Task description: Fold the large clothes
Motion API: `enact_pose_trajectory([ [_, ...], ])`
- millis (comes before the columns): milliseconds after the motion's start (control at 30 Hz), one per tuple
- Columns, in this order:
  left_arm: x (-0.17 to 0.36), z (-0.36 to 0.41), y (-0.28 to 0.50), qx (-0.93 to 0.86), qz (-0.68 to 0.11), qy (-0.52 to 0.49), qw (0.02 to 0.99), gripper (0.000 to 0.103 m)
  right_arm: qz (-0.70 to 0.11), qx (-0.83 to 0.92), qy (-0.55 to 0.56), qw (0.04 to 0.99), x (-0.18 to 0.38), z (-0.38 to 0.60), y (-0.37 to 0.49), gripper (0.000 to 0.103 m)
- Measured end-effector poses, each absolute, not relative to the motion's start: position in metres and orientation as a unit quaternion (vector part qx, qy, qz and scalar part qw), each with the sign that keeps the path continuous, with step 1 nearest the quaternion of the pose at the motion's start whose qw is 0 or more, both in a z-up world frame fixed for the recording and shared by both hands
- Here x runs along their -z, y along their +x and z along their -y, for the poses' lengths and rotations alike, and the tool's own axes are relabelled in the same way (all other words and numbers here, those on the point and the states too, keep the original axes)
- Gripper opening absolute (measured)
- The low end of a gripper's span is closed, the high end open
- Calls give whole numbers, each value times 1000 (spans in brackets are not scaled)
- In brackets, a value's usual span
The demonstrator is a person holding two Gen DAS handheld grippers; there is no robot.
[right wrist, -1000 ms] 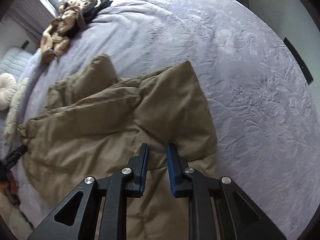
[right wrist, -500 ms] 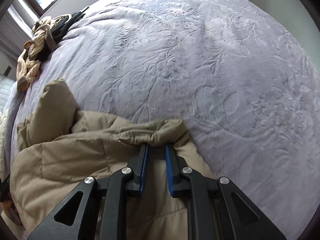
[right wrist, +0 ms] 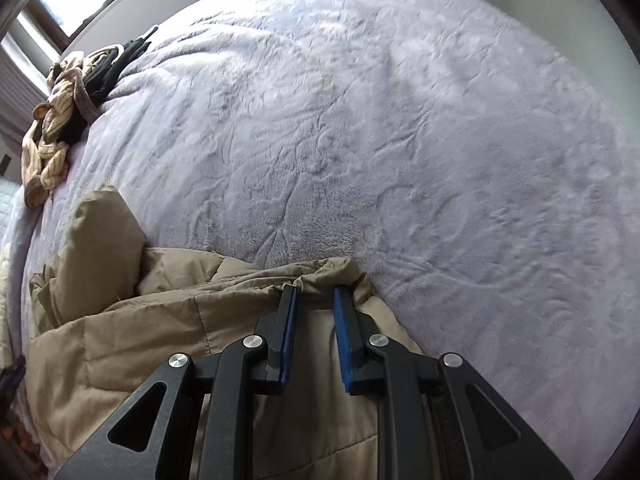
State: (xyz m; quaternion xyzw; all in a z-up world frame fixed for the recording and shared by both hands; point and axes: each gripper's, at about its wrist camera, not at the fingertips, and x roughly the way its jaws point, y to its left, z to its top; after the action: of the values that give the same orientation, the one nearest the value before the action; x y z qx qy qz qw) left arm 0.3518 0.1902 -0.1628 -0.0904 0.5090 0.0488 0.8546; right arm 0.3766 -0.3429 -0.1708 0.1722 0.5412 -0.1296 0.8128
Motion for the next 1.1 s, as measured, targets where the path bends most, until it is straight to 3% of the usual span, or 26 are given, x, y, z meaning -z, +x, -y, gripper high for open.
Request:
enact_pose_trajectory([
  [267,181,-194,296,-61,-531,-91,840,48,-523,108,115,837,118,303,286,23],
  [400,192,-203,293,-85,-538,-97,833,62,-548,101,111,823,128,299,253,23],
  [633,177,-219,271,-110,-550,-100,821,62,-550,127,140,813,127,319,236,24],
  [800,160,-202,236,-81,-566,-108,813,62,-549,126,189,805,113,332,207,43],
  [933,157,-170,196,-51,-590,-118,797,62,-558,102,234,790,112,329,184,44],
  [1100,156,-134,160,-30,-609,-128,782,62,-572,73,268,772,115,321,165,54],
])
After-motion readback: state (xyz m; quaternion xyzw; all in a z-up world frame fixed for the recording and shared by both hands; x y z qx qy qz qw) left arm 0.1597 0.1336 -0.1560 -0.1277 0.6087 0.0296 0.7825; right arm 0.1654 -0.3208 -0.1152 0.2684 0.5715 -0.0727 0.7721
